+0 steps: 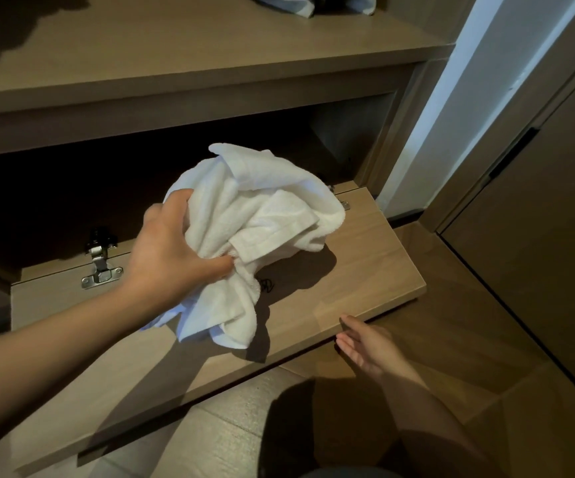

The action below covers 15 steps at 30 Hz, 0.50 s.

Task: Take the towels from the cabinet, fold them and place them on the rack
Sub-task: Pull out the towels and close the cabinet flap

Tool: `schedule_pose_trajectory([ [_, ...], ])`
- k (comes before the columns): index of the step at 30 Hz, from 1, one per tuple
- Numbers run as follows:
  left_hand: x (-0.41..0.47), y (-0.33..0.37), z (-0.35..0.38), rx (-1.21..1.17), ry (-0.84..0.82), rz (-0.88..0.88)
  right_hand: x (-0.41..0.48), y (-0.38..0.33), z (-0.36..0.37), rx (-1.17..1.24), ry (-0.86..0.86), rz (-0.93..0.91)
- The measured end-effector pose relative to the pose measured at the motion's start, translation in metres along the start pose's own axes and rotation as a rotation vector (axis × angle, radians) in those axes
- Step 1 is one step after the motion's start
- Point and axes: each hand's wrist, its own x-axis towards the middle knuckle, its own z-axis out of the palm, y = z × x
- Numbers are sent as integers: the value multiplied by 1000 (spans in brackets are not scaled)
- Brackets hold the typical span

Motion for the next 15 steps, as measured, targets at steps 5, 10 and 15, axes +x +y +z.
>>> schedule_pose_trajectory([
  [5,6,29,-29,-50,2,20,-21,-11,1,-69,23,-96],
  [10,10,55,-61,-118,2,56,-41,-34,4,-191,94,-249],
  [15,17,71,-76,-157,-4,25,-61,-59,21,-229,127,-403],
])
